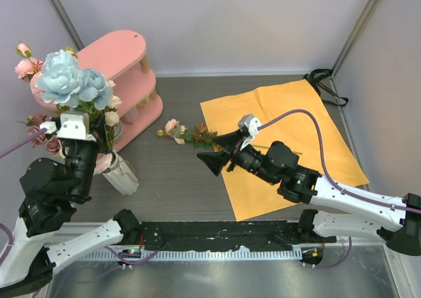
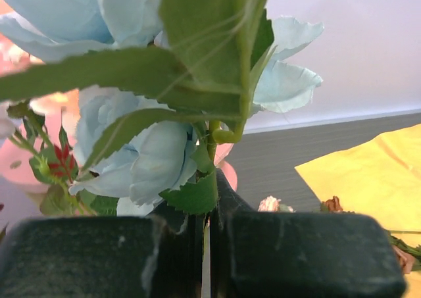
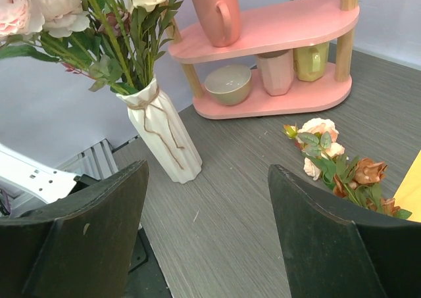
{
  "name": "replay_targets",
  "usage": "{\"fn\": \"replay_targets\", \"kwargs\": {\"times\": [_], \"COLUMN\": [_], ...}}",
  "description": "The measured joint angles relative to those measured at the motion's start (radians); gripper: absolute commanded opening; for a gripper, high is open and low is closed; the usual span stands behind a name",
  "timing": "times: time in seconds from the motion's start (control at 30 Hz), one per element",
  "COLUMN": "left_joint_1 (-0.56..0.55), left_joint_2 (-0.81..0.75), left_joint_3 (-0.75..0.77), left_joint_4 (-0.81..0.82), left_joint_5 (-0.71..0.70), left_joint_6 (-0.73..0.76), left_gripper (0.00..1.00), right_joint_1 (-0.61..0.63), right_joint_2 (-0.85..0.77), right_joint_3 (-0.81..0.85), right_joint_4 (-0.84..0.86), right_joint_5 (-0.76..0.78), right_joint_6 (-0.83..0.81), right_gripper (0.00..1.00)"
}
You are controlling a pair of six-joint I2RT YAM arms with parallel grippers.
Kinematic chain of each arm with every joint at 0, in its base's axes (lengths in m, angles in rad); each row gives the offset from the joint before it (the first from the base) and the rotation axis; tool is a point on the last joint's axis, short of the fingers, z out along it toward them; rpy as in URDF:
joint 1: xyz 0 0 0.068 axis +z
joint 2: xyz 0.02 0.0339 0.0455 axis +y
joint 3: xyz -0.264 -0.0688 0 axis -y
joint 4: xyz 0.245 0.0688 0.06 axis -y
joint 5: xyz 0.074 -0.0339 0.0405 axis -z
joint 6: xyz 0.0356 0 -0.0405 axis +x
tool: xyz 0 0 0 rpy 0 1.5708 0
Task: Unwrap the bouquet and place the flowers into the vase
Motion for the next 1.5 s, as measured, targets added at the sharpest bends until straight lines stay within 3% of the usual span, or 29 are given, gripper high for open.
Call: {"fn": "replay_targets", "kwargs": {"times": [0.47,1.0,1.1,1.2,1.33,1.43,1.5], "left_joint_1": [0.0,0.0,0.0,0.0,0.0,0.0,0.0], "left_joint_2": [-0.116,-0.179,-0.179,-0.183,-0.217,-0.255,-0.279], "left_joint_3": [-0.186,-0.276,-0.286,-0.294,-0.298,-0.298,-0.297], "left_joint_4": [0.015,-0.012,-0.033,-0.06,-0.105,-0.132,-0.149], "left_joint_5": [-0.133,-0.155,-0.155,-0.154,-0.135,-0.126,-0.115], "left_joint_6": [-0.107,-0.212,-0.244,-0.279,-0.345,-0.397,-0.43], "left_gripper": [0.02,0.02,0.1,0.24,0.57,0.73,0.78], "right_joint_1": [0.0,0.0,0.0,0.0,0.0,-0.013,-0.038], "right_joint_2": [0.001,0.023,0.026,0.032,0.069,0.095,0.103], "right_joint_3": [-0.014,-0.032,-0.034,-0.034,-0.014,0.0,0.0], "right_joint_4": [0.003,-0.015,-0.034,-0.075,-0.182,-0.248,-0.288], "right_joint_5": [0.0,0.027,0.04,0.072,0.146,0.192,0.204], "right_joint_6": [0.001,-0.002,-0.012,-0.05,-0.132,-0.176,-0.19], "right_gripper": [0.8,0.8,0.8,0.81,0.84,0.85,0.85]}}
